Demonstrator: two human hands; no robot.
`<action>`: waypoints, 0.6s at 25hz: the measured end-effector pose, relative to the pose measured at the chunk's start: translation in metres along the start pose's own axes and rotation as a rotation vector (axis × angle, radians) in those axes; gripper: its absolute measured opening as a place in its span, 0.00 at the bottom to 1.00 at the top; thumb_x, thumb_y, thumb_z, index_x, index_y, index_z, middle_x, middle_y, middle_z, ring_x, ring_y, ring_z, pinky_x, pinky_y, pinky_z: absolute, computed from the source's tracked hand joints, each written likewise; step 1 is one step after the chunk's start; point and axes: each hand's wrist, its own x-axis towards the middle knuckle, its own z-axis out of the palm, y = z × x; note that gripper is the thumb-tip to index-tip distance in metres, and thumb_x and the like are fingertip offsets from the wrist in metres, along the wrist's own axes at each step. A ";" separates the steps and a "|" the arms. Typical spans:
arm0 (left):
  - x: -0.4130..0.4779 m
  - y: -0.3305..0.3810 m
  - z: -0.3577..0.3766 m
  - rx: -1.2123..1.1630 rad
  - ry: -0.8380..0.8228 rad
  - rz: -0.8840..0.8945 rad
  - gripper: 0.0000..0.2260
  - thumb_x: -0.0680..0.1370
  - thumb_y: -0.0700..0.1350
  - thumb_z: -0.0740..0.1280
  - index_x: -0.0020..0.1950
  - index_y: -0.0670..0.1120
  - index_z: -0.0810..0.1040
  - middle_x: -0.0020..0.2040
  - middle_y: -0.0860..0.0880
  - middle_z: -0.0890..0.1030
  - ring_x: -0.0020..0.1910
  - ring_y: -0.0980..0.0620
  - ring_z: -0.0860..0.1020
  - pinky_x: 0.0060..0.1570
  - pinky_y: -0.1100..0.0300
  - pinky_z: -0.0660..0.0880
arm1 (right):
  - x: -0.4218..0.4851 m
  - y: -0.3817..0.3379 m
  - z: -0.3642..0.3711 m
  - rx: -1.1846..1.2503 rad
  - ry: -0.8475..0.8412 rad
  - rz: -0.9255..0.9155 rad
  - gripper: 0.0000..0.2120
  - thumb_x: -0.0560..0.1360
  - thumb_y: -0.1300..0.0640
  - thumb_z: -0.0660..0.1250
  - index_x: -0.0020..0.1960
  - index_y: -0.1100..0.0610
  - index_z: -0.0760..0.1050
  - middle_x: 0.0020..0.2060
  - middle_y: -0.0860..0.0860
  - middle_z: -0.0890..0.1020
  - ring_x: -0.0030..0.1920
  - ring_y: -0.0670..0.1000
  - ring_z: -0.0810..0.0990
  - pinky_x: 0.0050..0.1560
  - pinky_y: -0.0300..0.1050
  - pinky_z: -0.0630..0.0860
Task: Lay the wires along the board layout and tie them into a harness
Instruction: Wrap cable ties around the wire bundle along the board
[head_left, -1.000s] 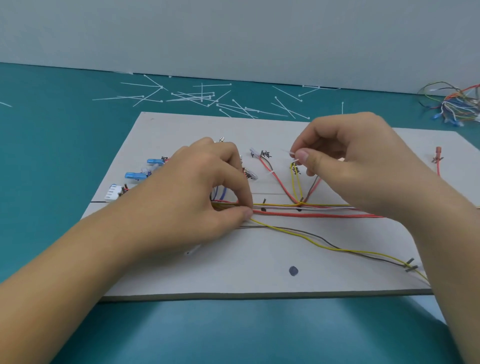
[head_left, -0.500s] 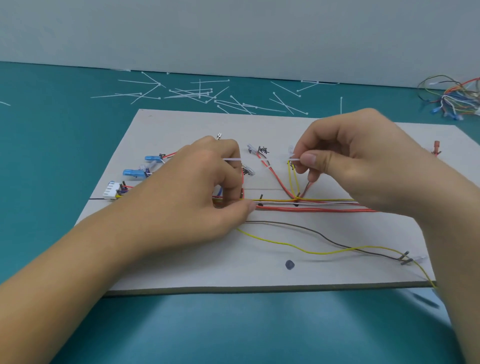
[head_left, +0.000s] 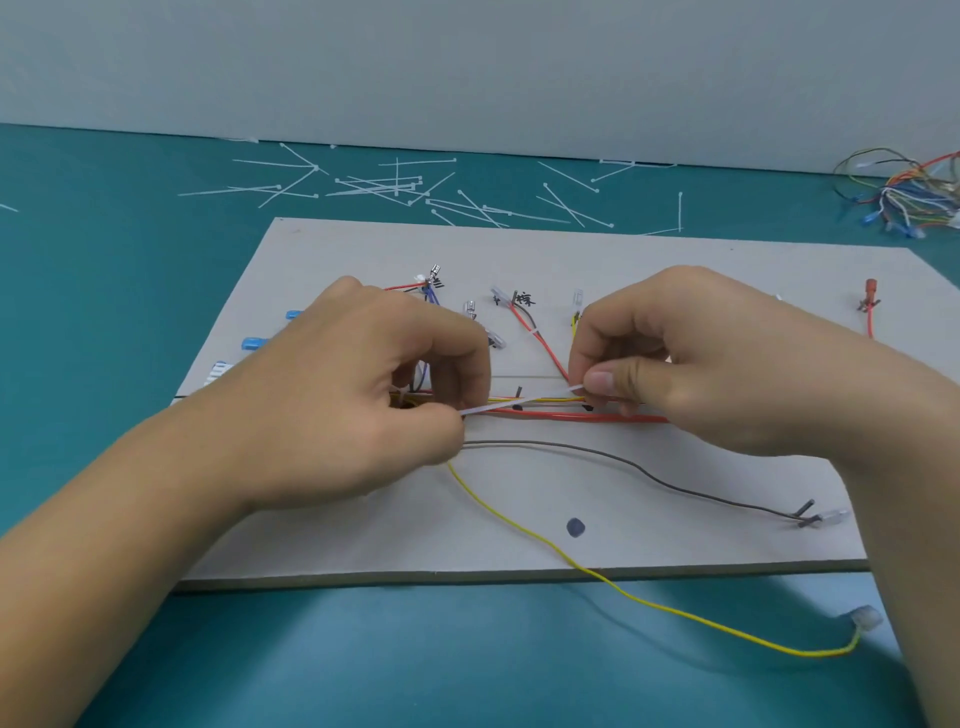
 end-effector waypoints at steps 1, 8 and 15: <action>-0.001 0.000 0.000 0.026 -0.012 0.008 0.07 0.65 0.47 0.65 0.40 0.52 0.79 0.39 0.55 0.82 0.40 0.44 0.76 0.50 0.60 0.67 | 0.000 0.000 0.000 -0.004 0.004 -0.005 0.10 0.79 0.58 0.69 0.41 0.47 0.81 0.34 0.41 0.84 0.36 0.44 0.82 0.42 0.49 0.81; 0.001 0.005 0.012 -0.027 0.202 0.010 0.11 0.75 0.55 0.66 0.36 0.53 0.79 0.36 0.56 0.80 0.40 0.50 0.74 0.44 0.61 0.69 | 0.002 0.000 0.005 0.084 0.046 -0.051 0.10 0.79 0.60 0.69 0.43 0.48 0.81 0.36 0.42 0.85 0.36 0.45 0.83 0.39 0.45 0.79; 0.004 0.007 0.015 -0.189 0.216 -0.017 0.12 0.75 0.47 0.69 0.33 0.45 0.79 0.27 0.56 0.72 0.28 0.58 0.69 0.30 0.69 0.65 | 0.007 -0.005 0.014 0.929 0.151 -0.145 0.04 0.78 0.66 0.68 0.49 0.63 0.82 0.38 0.56 0.85 0.36 0.52 0.83 0.41 0.44 0.80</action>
